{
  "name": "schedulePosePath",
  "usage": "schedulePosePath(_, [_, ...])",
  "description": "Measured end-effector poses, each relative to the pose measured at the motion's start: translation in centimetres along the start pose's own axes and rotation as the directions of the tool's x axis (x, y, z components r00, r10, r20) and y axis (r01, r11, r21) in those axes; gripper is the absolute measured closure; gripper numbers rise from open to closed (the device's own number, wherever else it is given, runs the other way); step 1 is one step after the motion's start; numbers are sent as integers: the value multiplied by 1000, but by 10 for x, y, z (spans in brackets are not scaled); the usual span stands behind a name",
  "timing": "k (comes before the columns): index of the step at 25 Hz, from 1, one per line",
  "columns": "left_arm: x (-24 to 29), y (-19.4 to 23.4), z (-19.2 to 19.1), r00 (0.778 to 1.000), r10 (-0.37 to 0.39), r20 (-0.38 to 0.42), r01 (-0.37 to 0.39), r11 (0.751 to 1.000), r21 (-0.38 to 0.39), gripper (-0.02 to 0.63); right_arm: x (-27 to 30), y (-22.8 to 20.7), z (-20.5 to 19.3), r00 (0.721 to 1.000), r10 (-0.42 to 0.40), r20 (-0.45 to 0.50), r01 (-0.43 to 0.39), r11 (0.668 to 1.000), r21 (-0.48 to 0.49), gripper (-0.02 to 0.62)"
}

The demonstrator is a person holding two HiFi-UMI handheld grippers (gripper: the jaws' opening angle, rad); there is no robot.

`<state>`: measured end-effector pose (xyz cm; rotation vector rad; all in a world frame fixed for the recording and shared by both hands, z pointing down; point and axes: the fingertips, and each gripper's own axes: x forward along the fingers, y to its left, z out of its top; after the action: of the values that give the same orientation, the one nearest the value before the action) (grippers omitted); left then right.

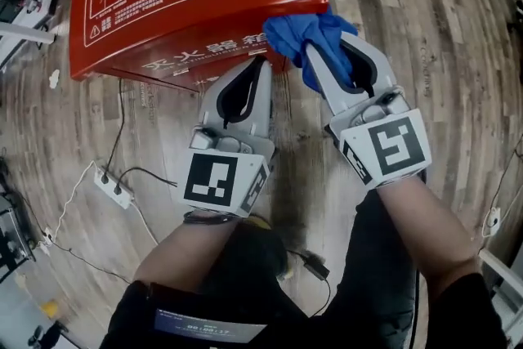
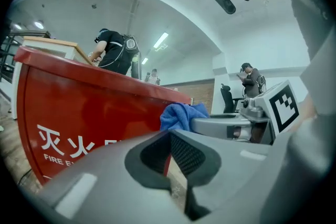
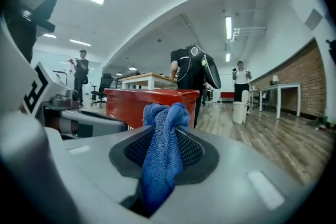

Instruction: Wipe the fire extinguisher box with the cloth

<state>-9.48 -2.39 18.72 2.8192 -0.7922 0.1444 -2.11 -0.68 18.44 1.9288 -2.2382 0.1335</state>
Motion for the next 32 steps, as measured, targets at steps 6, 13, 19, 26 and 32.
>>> schedulePosePath(6, [-15,7,1,1000,-20,6,20,999,46,606,5,30,4,999,-34,32,33,999,19,483])
schedulePosePath(13, [-22,28,6,999,37,10,-38,996,84,605,10,40,5,993,-37,112,33,999,42,484])
schedulePosePath(19, [-21,47,5,994,105,-24,-99,981,164,606,24,70,2,997,-19,71,17,999,33,484])
schedulePosePath(26, [-57,89,10,988,73,139,-100,975,197,606,56,130,12,979,-57,195,70,995,-65,484])
schedulePosePath(32, [-82,127,15,995,42,90,-58,981,186,606,84,174,25,973,-58,225,73,996,-59,483])
